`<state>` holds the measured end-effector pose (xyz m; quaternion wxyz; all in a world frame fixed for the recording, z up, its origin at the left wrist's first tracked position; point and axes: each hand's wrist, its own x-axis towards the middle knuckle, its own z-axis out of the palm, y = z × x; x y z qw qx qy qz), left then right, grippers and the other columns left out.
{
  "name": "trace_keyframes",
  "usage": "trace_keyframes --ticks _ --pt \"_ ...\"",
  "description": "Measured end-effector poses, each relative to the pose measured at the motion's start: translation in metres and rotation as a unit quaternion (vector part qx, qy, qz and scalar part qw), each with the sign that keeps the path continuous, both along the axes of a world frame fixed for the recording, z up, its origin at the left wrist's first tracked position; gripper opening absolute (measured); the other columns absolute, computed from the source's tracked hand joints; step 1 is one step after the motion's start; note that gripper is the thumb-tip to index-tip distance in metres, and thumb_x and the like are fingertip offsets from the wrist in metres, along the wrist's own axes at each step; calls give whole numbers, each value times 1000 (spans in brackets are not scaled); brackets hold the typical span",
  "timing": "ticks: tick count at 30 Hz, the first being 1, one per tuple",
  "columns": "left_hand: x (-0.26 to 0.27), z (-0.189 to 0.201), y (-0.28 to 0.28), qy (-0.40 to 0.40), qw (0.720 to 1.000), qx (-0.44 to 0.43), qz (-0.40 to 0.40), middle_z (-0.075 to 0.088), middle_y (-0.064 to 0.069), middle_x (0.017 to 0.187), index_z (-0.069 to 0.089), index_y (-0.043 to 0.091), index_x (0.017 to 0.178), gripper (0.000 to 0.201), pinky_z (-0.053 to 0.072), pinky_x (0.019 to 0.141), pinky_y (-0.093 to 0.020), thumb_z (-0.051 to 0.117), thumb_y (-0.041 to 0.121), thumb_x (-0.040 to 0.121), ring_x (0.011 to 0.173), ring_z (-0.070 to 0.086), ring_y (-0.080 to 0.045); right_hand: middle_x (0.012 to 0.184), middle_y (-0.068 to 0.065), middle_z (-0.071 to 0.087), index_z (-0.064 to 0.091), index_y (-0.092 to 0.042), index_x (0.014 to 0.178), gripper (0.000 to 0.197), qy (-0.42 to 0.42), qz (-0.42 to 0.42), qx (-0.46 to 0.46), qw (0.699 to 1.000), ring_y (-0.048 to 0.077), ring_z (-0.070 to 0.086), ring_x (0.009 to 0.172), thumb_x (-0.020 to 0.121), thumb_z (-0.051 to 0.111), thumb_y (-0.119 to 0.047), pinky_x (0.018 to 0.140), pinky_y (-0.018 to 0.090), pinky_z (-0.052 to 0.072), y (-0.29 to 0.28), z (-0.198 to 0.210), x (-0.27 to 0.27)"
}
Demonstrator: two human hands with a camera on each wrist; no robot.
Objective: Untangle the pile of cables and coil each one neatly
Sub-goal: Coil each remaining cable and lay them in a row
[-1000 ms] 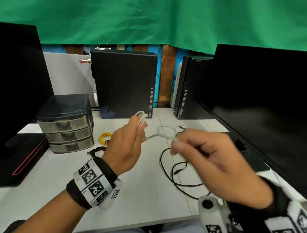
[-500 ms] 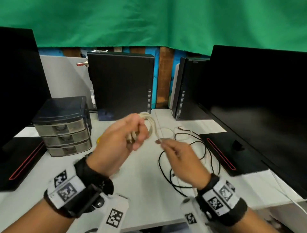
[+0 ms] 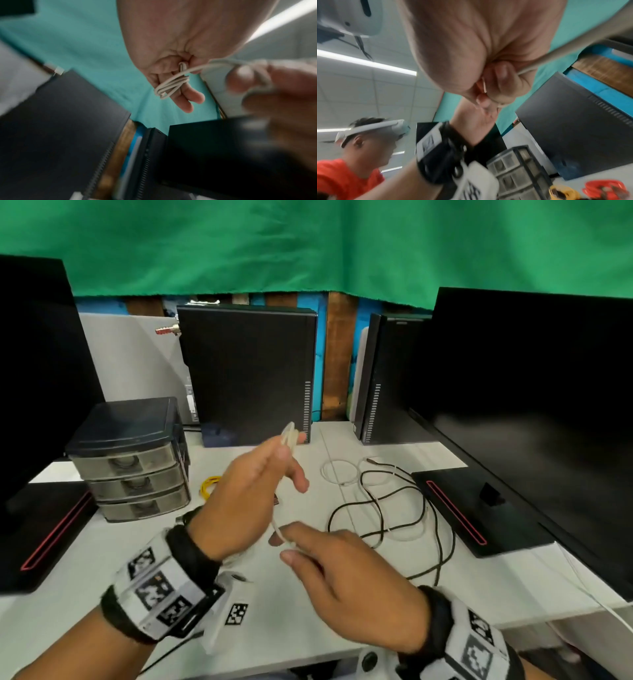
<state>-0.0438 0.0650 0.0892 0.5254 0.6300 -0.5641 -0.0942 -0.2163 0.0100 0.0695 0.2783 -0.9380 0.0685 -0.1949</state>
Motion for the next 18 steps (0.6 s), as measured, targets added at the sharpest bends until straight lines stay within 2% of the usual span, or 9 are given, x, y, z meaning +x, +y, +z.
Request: trace_keyframes --ticks 2,4,6,7,8,11,13,15,18 --pt "4 -10 -1 -110 994 17 -3 67 4 81 59 29 79 46 52 77 -42 27 50 105 88 65 -20 62 -9 47 59 -17 102 19 -38 -24 -23 999 13 47 57 107 43 -27 62 41 45 -8 12 -5" --pt "11 -13 -1 -128 989 68 -28 61 9 65 58 37 77 41 47 63 -35 28 53 101 63 59 -10 70 -10 53 60 -20 100 19 -74 -78 -95 990 17 52 61 106 45 -28 59 42 47 -26 16 -7" --pt "12 -7 2 -53 984 143 -92 54 4 54 67 38 79 43 46 64 -31 33 54 100 51 53 -6 79 -7 61 64 -22 105 19 -111 -137 -164 970 22 58 65 104 46 -29 57 44 50 -49 13 -8" --pt "11 -2 4 13 976 166 -137 51 -5 52 72 32 79 47 47 68 -27 36 51 101 50 52 -8 81 -6 63 65 -23 108 21 -127 -157 -176 963 23 59 66 104 46 -31 56 44 51 -59 9 -7" --pt "9 4 7 79 965 174 -179 45 -14 50 74 22 78 50 47 72 -23 39 47 103 48 52 -10 84 -7 65 66 -24 111 23 -144 -170 -175 959 22 61 68 104 46 -32 56 44 52 -68 4 -6" --pt "8 17 13 230 933 121 -247 33 -5 43 67 -15 95 56 51 85 -22 39 32 103 42 48 -13 103 -5 74 67 -24 123 30 -183 -198 -138 953 20 70 86 103 46 -34 69 43 58 -85 -14 -2" --pt "10 24 14 297 921 57 -246 35 -2 46 66 -15 104 53 52 87 -24 38 29 103 45 46 -16 110 -3 75 66 -25 127 34 -166 -219 -119 954 20 72 91 102 45 -35 73 42 60 -92 -27 0" --pt "12 30 15 346 914 3 -212 38 -1 52 69 -6 112 50 53 84 -26 36 30 103 52 47 -18 115 -4 75 64 -31 128 38 -101 -212 -121 964 23 72 94 101 39 -38 75 43 59 -92 -39 2" --pt "13 30 13 378 911 -46 -160 49 -1 61 67 -2 116 48 49 82 -27 37 32 98 65 57 -17 115 1 74 44 -38 135 42 41 -118 -118 985 29 72 95 98 25 -45 79 44 58 -71 -58 10"
